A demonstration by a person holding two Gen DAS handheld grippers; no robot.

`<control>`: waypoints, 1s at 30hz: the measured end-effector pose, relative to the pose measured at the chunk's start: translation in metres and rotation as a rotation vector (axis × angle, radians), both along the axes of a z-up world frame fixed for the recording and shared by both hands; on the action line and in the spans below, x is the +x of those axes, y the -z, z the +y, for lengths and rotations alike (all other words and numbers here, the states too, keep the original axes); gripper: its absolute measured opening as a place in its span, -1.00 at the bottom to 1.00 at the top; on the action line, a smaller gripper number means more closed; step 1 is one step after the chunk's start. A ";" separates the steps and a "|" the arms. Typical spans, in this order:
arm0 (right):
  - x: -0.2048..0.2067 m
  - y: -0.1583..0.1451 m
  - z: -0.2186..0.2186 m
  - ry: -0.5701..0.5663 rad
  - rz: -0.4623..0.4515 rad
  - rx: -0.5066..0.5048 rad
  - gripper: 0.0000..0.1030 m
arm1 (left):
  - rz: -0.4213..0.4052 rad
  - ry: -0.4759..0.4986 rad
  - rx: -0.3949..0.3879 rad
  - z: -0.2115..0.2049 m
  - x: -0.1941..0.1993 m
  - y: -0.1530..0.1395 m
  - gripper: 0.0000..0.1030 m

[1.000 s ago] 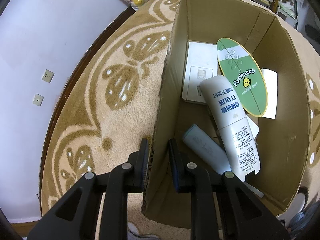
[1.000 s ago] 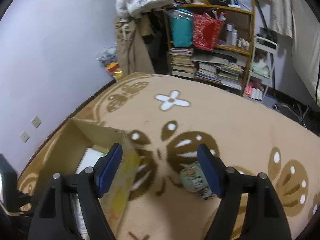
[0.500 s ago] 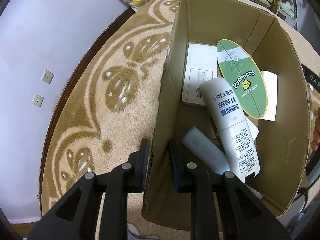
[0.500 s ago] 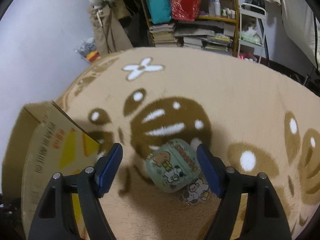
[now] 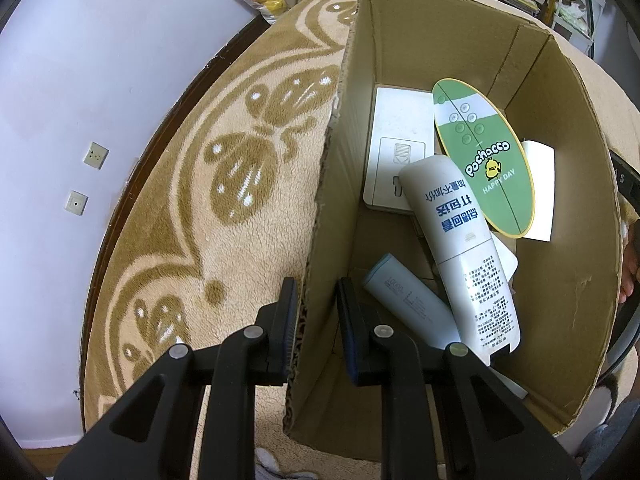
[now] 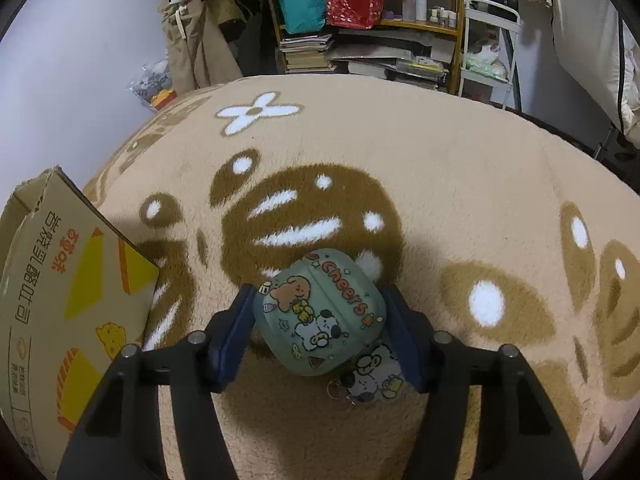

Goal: Organize rigid objects
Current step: 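Close the right tool on the green cartoon tin and lift it, then carry the green tin over the box with the right tool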

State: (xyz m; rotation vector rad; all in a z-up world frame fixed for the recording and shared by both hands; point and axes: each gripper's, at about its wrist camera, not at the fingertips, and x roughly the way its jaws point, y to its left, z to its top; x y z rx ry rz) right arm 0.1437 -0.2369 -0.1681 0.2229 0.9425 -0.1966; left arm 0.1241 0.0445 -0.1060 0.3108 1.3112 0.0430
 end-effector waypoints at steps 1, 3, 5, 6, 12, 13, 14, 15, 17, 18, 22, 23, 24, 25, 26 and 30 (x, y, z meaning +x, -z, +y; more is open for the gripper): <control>-0.001 -0.001 0.001 0.002 0.003 -0.002 0.30 | 0.000 -0.002 -0.002 0.000 0.000 0.000 -0.62; -0.004 -0.005 0.001 0.005 -0.009 0.010 0.30 | -0.001 0.001 -0.001 0.000 0.000 0.000 -0.62; -0.008 -0.014 0.002 0.011 -0.029 0.028 0.30 | -0.001 0.002 0.001 0.000 0.000 0.000 -0.62; -0.010 -0.018 0.004 0.009 -0.039 0.031 0.30 | -0.002 0.003 0.002 -0.001 -0.001 0.000 -0.62; -0.023 -0.047 0.022 -0.029 -0.082 0.004 0.30 | -0.002 0.002 0.000 -0.001 -0.001 0.000 -0.62; -0.025 -0.052 0.026 -0.040 -0.091 0.006 0.30 | -0.003 0.001 0.000 -0.001 -0.001 0.000 -0.62; -0.026 -0.055 0.028 -0.044 -0.097 0.005 0.30 | -0.004 0.001 0.000 -0.001 -0.001 0.000 -0.62; -0.028 -0.059 0.030 -0.047 -0.105 0.003 0.30 | -0.004 0.002 0.001 -0.001 -0.001 0.000 -0.62; -0.032 -0.067 0.035 -0.061 -0.122 0.001 0.30 | -0.005 0.001 0.000 -0.001 -0.001 0.000 -0.62; -0.034 -0.073 0.037 -0.069 -0.135 0.001 0.30 | -0.005 0.001 0.000 -0.001 -0.001 0.000 -0.62; -0.041 -0.093 0.045 -0.082 -0.182 -0.010 0.30 | -0.006 0.002 0.001 0.000 -0.001 -0.001 -0.62; -0.043 -0.098 0.045 -0.082 -0.196 -0.009 0.30 | -0.006 0.001 -0.001 0.000 -0.001 -0.001 -0.62; -0.044 -0.103 0.046 -0.083 -0.209 -0.009 0.30 | -0.005 0.000 -0.005 0.001 -0.001 -0.001 -0.62; -0.047 -0.111 0.048 -0.081 -0.234 -0.010 0.30 | -0.005 -0.002 -0.009 0.002 -0.001 -0.002 -0.62; -0.049 -0.117 0.049 -0.079 -0.252 -0.011 0.30 | -0.004 -0.003 -0.010 0.002 -0.001 -0.002 -0.62; -0.055 -0.139 0.056 -0.102 -0.309 -0.007 0.30 | -0.006 -0.002 -0.006 0.003 -0.001 -0.003 -0.62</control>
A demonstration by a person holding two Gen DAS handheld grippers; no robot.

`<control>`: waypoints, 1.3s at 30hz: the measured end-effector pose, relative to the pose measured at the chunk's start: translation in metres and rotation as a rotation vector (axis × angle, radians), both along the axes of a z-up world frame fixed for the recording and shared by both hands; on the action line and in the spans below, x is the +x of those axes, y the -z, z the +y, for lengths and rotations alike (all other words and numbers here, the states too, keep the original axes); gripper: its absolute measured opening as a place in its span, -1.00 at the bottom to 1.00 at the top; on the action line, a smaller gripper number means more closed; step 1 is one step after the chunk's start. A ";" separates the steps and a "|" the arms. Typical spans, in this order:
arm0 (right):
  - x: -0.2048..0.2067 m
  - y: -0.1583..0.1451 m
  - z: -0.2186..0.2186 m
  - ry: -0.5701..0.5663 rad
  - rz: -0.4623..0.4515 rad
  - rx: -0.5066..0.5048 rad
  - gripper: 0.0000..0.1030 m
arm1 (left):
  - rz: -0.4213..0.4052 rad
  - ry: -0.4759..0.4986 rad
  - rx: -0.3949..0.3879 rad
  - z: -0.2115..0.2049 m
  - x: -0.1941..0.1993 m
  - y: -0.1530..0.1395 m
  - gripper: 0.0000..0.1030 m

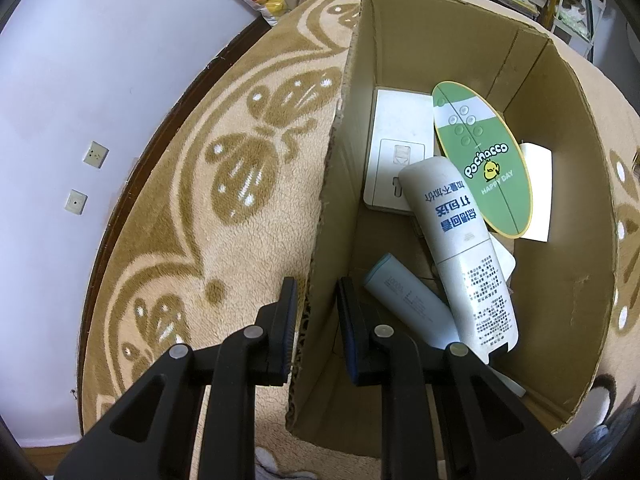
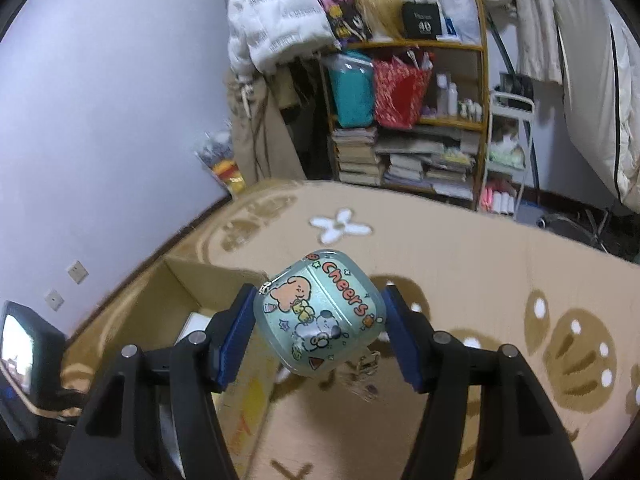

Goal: Organize rigid objects
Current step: 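Carry the green tin over the box with the right tool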

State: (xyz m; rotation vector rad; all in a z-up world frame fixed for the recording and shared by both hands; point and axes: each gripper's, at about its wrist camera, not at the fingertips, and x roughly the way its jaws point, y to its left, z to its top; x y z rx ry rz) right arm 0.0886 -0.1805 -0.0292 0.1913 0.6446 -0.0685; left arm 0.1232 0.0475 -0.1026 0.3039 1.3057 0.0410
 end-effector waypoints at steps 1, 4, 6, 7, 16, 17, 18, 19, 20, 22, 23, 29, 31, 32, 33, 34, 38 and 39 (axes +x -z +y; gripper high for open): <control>-0.002 -0.004 0.003 -0.007 -0.012 -0.002 0.30 | 0.000 -0.001 0.000 0.000 0.000 0.000 -0.62; -0.006 -0.018 0.011 -0.026 -0.043 -0.009 0.30 | 0.000 -0.002 0.000 0.000 0.000 0.000 -0.62; -0.010 -0.025 0.018 -0.042 -0.064 -0.011 0.30 | 0.000 -0.001 0.001 0.000 0.001 0.000 -0.62; -0.011 -0.029 0.021 -0.050 -0.074 -0.014 0.30 | 0.000 -0.002 0.000 0.000 0.000 0.000 -0.62; -0.016 -0.036 0.054 -0.148 -0.109 0.018 0.30 | 0.001 -0.003 -0.001 0.000 0.001 0.000 -0.62; -0.015 -0.033 0.059 -0.164 -0.103 0.020 0.30 | 0.001 -0.003 -0.001 0.000 0.001 0.000 -0.62; -0.015 -0.032 0.061 -0.172 -0.099 0.021 0.30 | 0.001 -0.003 -0.002 0.000 0.001 0.000 -0.62; -0.014 -0.029 0.067 -0.186 -0.088 0.018 0.30 | 0.001 -0.002 -0.001 0.000 0.001 0.000 -0.62; -0.013 -0.026 0.071 -0.196 -0.081 0.015 0.30 | 0.001 -0.003 -0.002 0.000 0.001 0.000 -0.62; -0.012 -0.020 0.077 -0.214 -0.066 0.014 0.30 | 0.001 -0.004 -0.003 0.000 0.001 0.001 -0.62; -0.011 -0.017 0.079 -0.222 -0.059 0.015 0.30 | 0.001 -0.005 -0.005 0.000 0.001 0.000 -0.62; -0.005 0.006 0.083 -0.257 0.000 0.019 0.30 | 0.001 -0.007 -0.008 0.000 0.001 0.002 -0.62; -0.003 0.013 0.083 -0.264 0.014 0.034 0.30 | 0.001 -0.006 -0.007 0.000 0.001 0.002 -0.62; -0.002 0.017 0.082 -0.264 0.024 0.045 0.30 | 0.001 -0.007 -0.008 0.000 0.002 0.002 -0.62; -0.001 0.019 0.083 -0.264 0.031 0.049 0.30 | 0.001 -0.007 -0.008 0.000 0.002 0.002 -0.61; 0.001 0.022 0.084 -0.267 0.038 0.050 0.30 | 0.001 -0.007 -0.007 0.000 0.001 0.002 -0.61; 0.004 0.030 0.088 -0.277 0.061 0.058 0.30 | 0.000 -0.005 -0.004 -0.001 0.001 0.003 -0.61; 0.004 0.031 0.089 -0.283 0.061 0.064 0.30 | 0.000 -0.005 -0.003 -0.001 0.002 0.003 -0.61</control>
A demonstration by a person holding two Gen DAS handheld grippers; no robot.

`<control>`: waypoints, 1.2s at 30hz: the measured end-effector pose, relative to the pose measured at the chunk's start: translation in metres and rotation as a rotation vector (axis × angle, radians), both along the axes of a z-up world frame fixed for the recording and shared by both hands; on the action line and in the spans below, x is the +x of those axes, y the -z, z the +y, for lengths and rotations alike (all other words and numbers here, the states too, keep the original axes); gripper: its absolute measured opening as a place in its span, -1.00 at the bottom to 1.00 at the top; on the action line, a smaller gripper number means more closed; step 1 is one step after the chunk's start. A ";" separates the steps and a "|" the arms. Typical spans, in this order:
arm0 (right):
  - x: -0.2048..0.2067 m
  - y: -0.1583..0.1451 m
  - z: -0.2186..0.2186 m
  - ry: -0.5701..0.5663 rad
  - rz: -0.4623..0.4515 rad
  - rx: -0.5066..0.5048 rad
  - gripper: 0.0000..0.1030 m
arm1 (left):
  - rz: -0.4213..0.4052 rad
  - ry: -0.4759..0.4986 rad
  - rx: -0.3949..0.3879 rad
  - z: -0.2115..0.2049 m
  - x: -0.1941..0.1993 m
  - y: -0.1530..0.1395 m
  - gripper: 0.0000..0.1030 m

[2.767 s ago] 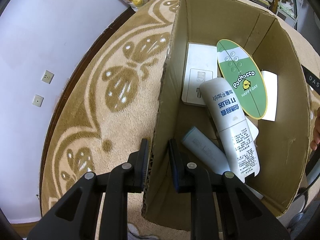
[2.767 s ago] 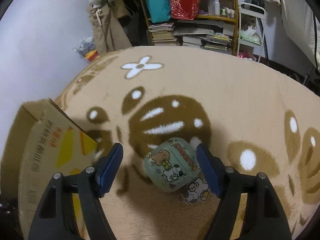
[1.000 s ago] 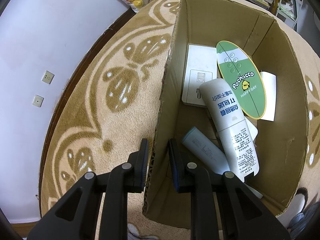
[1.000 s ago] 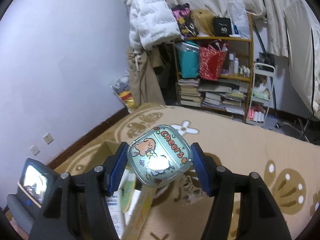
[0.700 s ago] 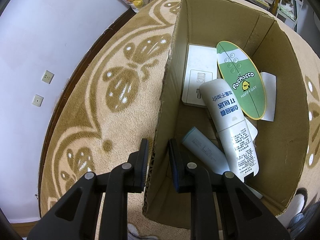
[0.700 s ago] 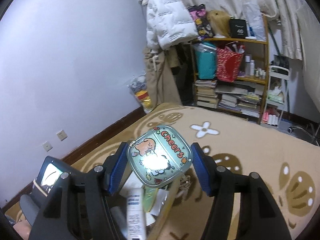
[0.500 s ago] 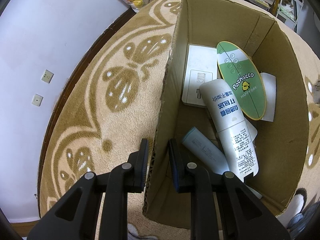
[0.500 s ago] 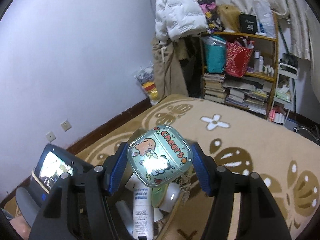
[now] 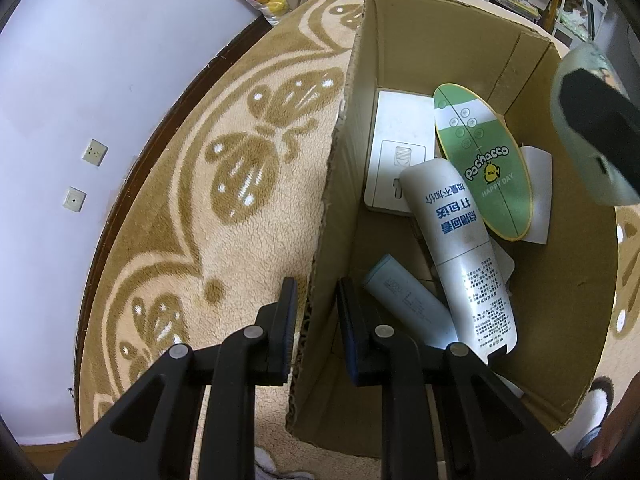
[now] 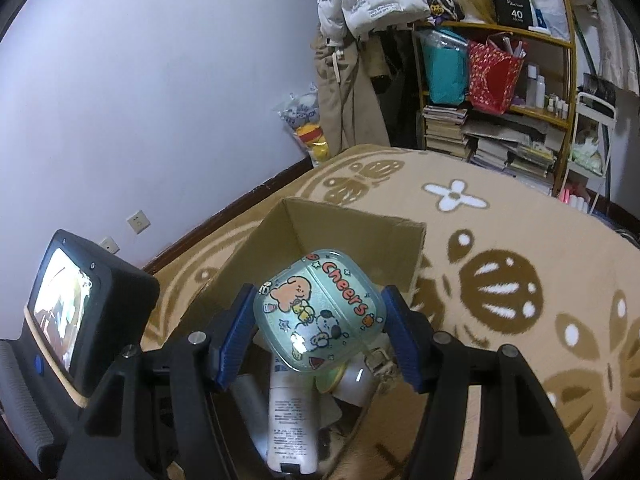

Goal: Organize rigid objects

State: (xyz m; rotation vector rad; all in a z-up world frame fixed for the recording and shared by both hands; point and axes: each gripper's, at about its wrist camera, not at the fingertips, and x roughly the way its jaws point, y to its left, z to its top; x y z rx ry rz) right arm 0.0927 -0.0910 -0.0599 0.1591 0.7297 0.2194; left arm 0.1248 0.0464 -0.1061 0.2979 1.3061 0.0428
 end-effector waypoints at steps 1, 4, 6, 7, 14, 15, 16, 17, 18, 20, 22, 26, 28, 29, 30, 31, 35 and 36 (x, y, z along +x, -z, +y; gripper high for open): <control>0.000 0.000 0.002 -0.007 0.002 0.003 0.30 | 0.000 0.000 -0.001 0.000 0.000 0.000 -0.61; 0.001 0.004 0.006 -0.010 0.008 -0.002 0.30 | 0.002 -0.008 -0.016 0.002 0.000 -0.001 -0.61; 0.002 0.008 0.009 -0.015 0.020 -0.010 0.30 | 0.001 -0.010 -0.018 0.002 0.000 -0.001 -0.61; 0.003 0.009 0.010 -0.014 0.027 -0.014 0.30 | 0.001 -0.009 -0.016 0.002 0.000 -0.001 -0.61; 0.006 0.020 0.013 -0.020 0.069 -0.056 0.30 | 0.001 -0.010 -0.018 0.003 0.000 -0.002 -0.61; 0.007 0.021 0.013 -0.018 0.075 -0.060 0.30 | 0.001 -0.010 -0.018 0.002 0.000 -0.002 -0.61; 0.007 0.022 0.013 -0.015 0.083 -0.061 0.31 | 0.001 -0.010 -0.020 0.002 0.000 -0.002 -0.61; 0.007 0.023 0.013 -0.017 0.085 -0.060 0.31 | 0.001 -0.011 -0.020 0.003 0.000 -0.002 -0.61; 0.007 0.023 0.013 -0.017 0.085 -0.061 0.31 | 0.002 -0.013 -0.022 0.002 0.000 -0.002 -0.61; 0.006 0.021 0.013 -0.008 0.078 -0.066 0.35 | 0.004 -0.020 -0.030 0.003 0.000 -0.002 -0.61; 0.004 0.018 0.013 -0.001 0.067 -0.076 0.56 | 0.001 -0.026 -0.039 0.004 0.000 -0.004 -0.60; -0.007 0.011 0.008 0.025 0.058 -0.084 0.59 | -0.006 -0.030 -0.053 0.006 -0.001 -0.006 -0.59; -0.010 0.009 0.004 0.037 0.073 -0.083 0.59 | -0.018 -0.031 -0.053 0.006 -0.003 -0.011 -0.59; -0.012 0.008 0.001 0.043 0.083 -0.082 0.60 | -0.026 -0.029 -0.055 0.006 -0.005 -0.013 -0.59; -0.015 0.005 -0.001 0.050 0.086 -0.082 0.62 | -0.040 -0.027 -0.056 0.005 -0.007 -0.018 -0.59; -0.017 0.004 -0.002 0.055 0.088 -0.086 0.70 | -0.046 -0.027 -0.059 0.006 -0.008 -0.020 -0.59; -0.034 -0.005 -0.012 0.093 0.068 -0.101 0.81 | -0.067 -0.034 -0.081 0.008 -0.011 -0.031 -0.59; -0.037 -0.006 -0.015 0.101 0.067 -0.101 0.81 | -0.073 -0.035 -0.084 0.009 -0.012 -0.034 -0.59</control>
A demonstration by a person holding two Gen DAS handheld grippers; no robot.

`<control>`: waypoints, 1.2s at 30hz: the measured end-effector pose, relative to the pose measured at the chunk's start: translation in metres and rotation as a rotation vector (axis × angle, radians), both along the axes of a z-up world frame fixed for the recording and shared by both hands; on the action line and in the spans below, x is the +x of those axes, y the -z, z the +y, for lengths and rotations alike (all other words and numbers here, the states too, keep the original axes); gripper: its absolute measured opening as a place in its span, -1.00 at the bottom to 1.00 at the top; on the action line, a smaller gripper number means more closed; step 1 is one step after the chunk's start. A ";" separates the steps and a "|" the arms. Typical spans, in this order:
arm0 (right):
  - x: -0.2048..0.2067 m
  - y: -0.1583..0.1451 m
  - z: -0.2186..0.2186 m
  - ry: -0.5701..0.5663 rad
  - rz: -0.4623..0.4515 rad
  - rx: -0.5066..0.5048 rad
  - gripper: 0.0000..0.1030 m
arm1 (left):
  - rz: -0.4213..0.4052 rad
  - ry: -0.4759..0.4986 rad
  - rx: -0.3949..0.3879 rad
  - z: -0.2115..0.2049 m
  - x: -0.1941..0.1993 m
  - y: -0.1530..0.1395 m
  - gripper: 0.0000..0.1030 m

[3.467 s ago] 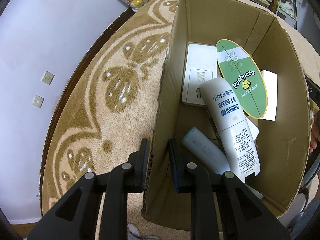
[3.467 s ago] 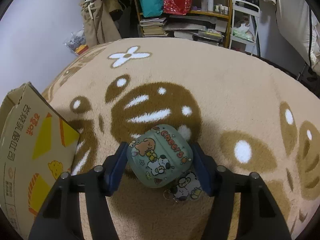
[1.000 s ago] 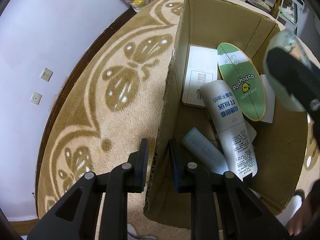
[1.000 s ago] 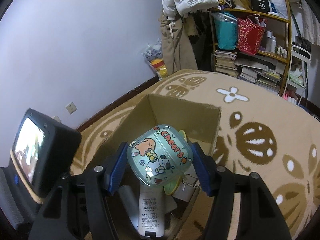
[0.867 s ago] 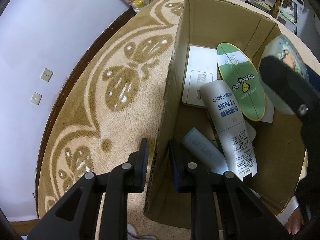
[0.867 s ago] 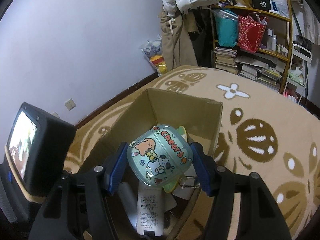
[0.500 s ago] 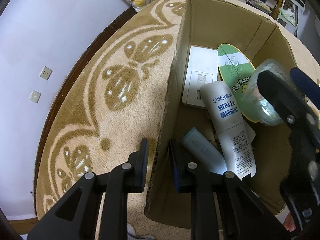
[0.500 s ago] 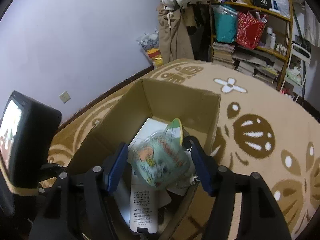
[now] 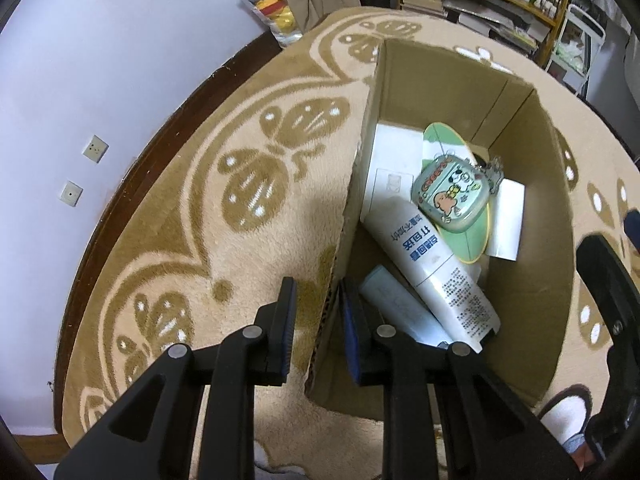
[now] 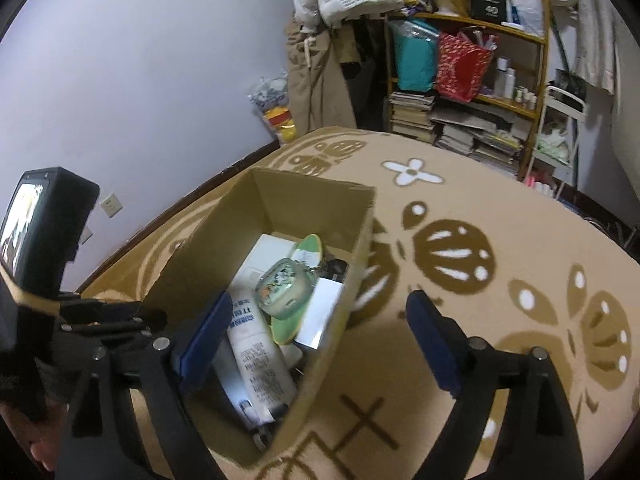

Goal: Organize rigid objects

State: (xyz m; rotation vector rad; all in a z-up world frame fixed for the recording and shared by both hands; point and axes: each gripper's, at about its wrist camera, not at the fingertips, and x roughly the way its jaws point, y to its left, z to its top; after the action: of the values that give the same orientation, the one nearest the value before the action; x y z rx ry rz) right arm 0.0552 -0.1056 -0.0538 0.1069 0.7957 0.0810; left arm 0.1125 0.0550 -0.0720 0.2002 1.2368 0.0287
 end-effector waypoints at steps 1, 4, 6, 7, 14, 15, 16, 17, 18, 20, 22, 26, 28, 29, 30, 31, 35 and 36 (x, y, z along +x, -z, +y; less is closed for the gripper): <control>-0.003 -0.002 -0.003 0.009 0.000 0.001 0.82 | -0.008 0.000 -0.004 0.000 -0.001 -0.003 -0.59; -0.012 -0.005 -0.013 0.038 0.005 0.006 0.85 | -0.029 0.013 -0.021 -0.003 -0.007 -0.012 -0.59; -0.017 -0.006 -0.016 0.047 0.004 0.005 0.90 | -0.042 0.029 -0.027 -0.006 -0.011 -0.017 -0.59; -0.021 -0.007 -0.019 0.056 0.003 0.000 0.92 | -0.056 0.051 -0.036 -0.009 -0.015 -0.022 -0.59; -0.046 -0.014 -0.029 0.084 -0.016 -0.039 0.94 | -0.124 0.114 -0.077 -0.015 -0.039 -0.046 -0.22; -0.050 -0.016 -0.030 0.086 -0.019 -0.040 0.95 | -0.150 0.118 -0.078 -0.016 -0.046 -0.052 0.07; -0.053 -0.018 -0.030 0.089 -0.021 -0.042 0.97 | -0.174 0.122 -0.076 -0.017 -0.050 -0.056 0.19; -0.056 -0.019 -0.031 0.091 -0.023 -0.045 0.98 | -0.193 0.124 -0.073 -0.018 -0.055 -0.061 0.33; -0.060 -0.021 -0.031 0.094 -0.028 -0.047 1.00 | -0.217 0.128 -0.065 -0.020 -0.060 -0.067 0.43; -0.067 -0.026 -0.033 0.103 -0.039 -0.049 1.00 | -0.233 0.134 -0.065 -0.020 -0.066 -0.075 0.67; -0.073 -0.031 -0.034 0.112 -0.046 -0.047 1.00 | -0.268 0.143 -0.071 -0.021 -0.074 -0.083 0.88; -0.088 -0.044 -0.035 0.123 -0.076 -0.043 1.00 | -0.335 0.169 -0.051 -0.023 -0.091 -0.097 0.94; -0.096 -0.050 -0.037 0.127 -0.090 -0.043 1.00 | -0.348 0.183 -0.058 -0.025 -0.099 -0.102 0.95; -0.099 -0.053 -0.037 0.130 -0.095 -0.045 1.00 | -0.358 0.186 -0.064 -0.025 -0.103 -0.104 0.95; -0.102 -0.056 -0.038 0.132 -0.102 -0.047 1.00 | -0.372 0.190 -0.073 -0.025 -0.108 -0.107 0.95; -0.108 -0.060 -0.038 0.133 -0.112 -0.050 1.00 | -0.386 0.197 -0.083 -0.025 -0.113 -0.110 0.95; -0.124 -0.072 -0.041 0.145 -0.148 -0.058 1.00 | -0.450 0.210 -0.102 -0.024 -0.133 -0.121 0.95; -0.127 -0.074 -0.042 0.149 -0.155 -0.057 1.00 | -0.476 0.209 -0.107 -0.024 -0.139 -0.124 0.95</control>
State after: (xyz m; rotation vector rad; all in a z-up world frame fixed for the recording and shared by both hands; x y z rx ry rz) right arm -0.0721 -0.1472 0.0206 0.1046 0.6330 -0.0735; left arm -0.0264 0.0310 0.0521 0.2144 0.7364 -0.1626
